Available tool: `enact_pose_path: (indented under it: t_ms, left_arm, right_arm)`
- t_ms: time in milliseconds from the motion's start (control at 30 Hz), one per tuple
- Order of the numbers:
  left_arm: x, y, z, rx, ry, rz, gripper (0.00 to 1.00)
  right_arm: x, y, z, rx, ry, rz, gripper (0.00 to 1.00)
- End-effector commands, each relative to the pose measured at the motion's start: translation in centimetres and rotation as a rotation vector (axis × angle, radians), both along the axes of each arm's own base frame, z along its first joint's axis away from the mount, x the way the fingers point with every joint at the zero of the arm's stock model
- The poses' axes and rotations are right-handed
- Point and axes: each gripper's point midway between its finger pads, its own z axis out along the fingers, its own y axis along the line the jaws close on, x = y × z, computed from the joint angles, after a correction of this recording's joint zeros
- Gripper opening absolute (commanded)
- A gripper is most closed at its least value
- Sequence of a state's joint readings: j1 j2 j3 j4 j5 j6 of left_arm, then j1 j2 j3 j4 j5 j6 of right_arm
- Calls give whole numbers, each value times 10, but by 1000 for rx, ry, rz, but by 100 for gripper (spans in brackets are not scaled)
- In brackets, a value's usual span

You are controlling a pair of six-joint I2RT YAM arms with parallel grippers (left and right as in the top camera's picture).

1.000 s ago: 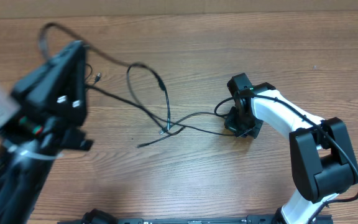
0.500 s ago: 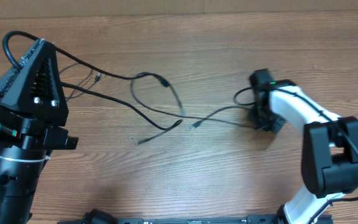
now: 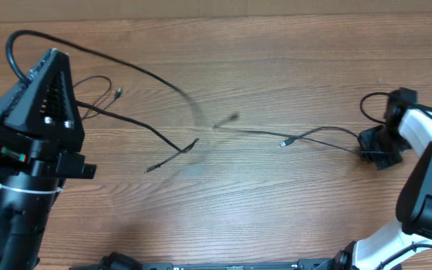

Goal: Untangle cables

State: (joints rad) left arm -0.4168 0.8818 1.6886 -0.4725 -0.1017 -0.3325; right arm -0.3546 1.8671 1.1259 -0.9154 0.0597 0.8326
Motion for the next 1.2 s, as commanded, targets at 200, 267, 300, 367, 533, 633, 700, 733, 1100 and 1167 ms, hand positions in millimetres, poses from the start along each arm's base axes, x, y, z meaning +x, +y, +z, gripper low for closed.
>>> enact_pose_path:
  t_ms: [200,267,300,367,533,633,700,733,1100,1167]
  left_arm:
    - [24,-13,-27,68,114,-13,4]
    - [35,-20,-39,89,160,-21,4]
    - [42,-24,-47,105,192,-28,4]
    - [52,-31,-61,128,242,-42,4]
    - [76,-41,-94,177,361,-43,4]
    - [87,-46,-112,203,425,-44,4]
    - [94,-49,-125,223,471,-44,4]
    - [101,-51,-138,241,515,-39,4]
    - [147,-10,-243,452,879,304,4]
    - [150,-11,-266,501,957,303,4]
  right_arm:
    - [-2,28,-7,159,-8,101,5]
    - [-5,36,-6,172,9,119,5]
    - [-6,41,-6,176,21,135,5]
    - [-6,49,-6,183,27,184,5]
    - [-5,71,-5,192,41,284,11]
    - [-4,84,-5,193,48,340,11]
    - [-3,93,-5,192,51,371,11]
    - [-3,100,-5,192,54,395,11]
    - [-1,124,-6,181,59,486,14]
    - [-1,125,-6,180,59,487,15]
